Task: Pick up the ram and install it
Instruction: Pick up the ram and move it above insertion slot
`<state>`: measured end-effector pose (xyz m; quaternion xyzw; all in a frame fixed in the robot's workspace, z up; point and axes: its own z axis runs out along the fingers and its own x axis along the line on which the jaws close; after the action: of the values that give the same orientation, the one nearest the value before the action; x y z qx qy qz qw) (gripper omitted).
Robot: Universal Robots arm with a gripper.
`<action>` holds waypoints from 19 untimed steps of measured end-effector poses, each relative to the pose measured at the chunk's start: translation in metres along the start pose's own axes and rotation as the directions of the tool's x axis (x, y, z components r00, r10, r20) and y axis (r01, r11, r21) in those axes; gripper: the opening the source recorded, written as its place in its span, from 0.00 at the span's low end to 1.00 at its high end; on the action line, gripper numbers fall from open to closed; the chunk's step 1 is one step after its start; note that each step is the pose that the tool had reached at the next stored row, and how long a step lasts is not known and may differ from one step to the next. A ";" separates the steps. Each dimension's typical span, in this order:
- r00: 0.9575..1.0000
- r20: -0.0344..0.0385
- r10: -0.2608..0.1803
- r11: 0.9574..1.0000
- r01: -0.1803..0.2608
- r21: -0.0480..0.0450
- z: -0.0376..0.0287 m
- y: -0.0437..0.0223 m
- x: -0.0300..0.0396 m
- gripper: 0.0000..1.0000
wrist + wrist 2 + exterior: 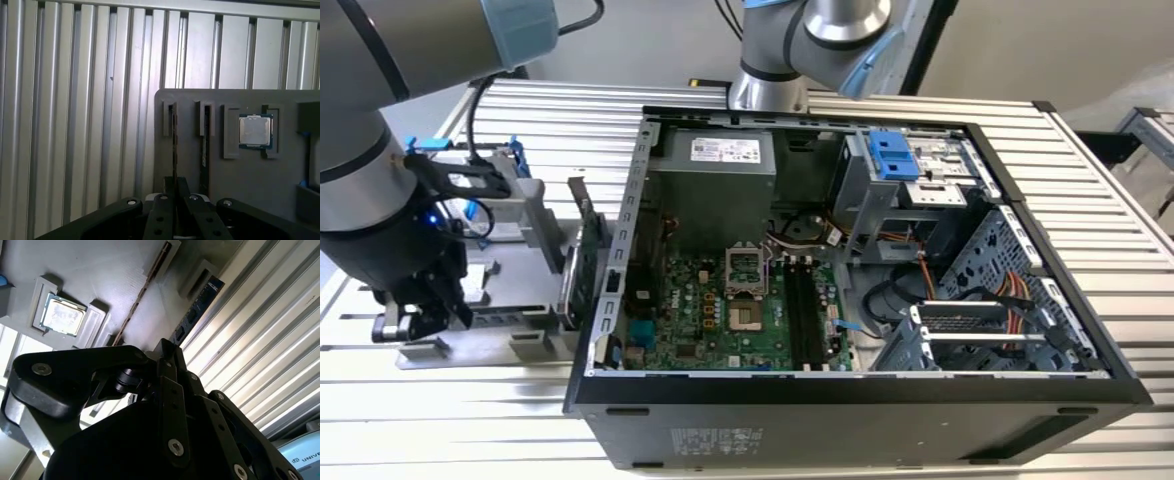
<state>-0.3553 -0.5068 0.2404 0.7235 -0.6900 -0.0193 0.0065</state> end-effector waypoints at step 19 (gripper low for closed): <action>0.998 0.003 0.066 0.998 -0.066 0.001 -0.0142 0.0005 -0.0003 0.00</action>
<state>-0.3553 -0.5068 0.2546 0.7003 -0.7136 -0.0198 0.0056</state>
